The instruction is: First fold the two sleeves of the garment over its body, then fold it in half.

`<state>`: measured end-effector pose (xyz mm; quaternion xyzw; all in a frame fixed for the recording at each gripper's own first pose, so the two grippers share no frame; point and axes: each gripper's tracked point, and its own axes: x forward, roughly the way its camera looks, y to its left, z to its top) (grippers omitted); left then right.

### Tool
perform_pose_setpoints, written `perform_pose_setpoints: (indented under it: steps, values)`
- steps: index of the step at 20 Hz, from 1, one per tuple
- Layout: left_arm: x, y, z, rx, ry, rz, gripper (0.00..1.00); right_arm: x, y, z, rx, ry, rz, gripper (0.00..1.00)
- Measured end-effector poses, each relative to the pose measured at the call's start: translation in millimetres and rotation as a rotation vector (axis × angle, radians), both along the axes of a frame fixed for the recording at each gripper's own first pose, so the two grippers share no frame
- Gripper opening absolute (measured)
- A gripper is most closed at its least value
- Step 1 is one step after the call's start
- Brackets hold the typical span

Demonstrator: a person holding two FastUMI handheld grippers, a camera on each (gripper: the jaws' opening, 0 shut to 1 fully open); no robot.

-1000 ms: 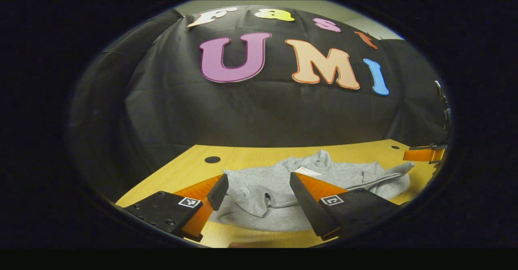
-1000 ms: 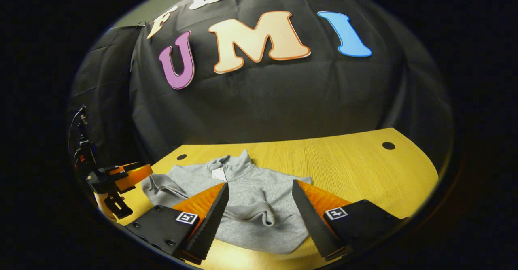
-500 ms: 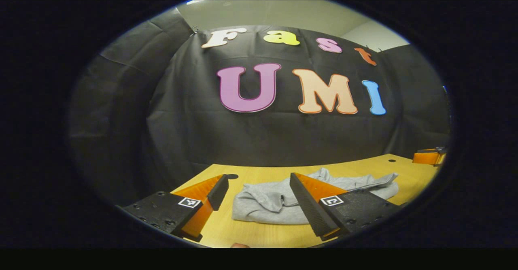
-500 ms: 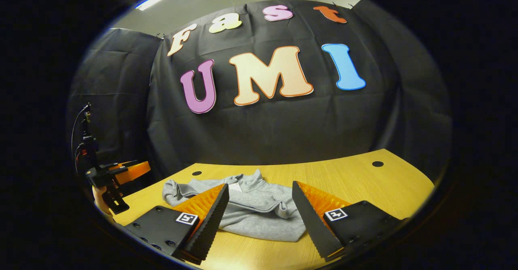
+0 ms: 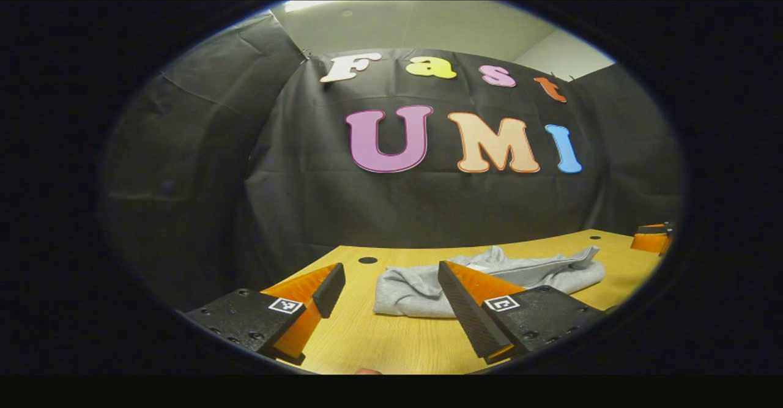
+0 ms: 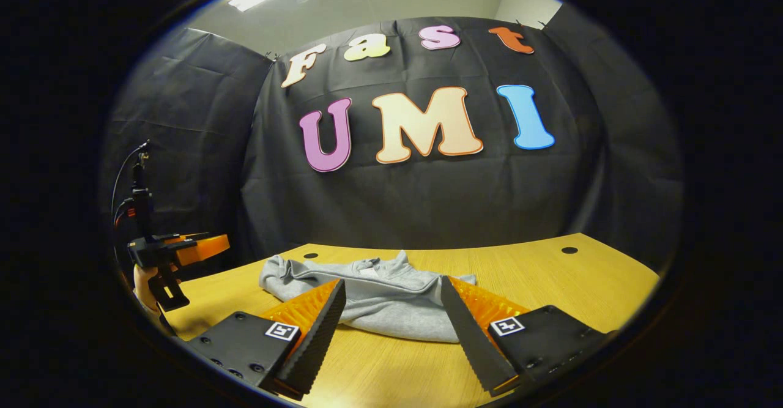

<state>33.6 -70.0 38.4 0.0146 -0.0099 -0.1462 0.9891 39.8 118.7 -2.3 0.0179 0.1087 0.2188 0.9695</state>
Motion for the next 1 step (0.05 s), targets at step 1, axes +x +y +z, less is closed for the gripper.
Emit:
perform_pose_setpoints:
  steps: [1]
  values:
    - [-0.1, -3.9, -0.8, 0.001, -0.002, -0.010, 0.92, -0.7, -3.3, -0.6, 0.007, 0.001, -0.005, 0.97]
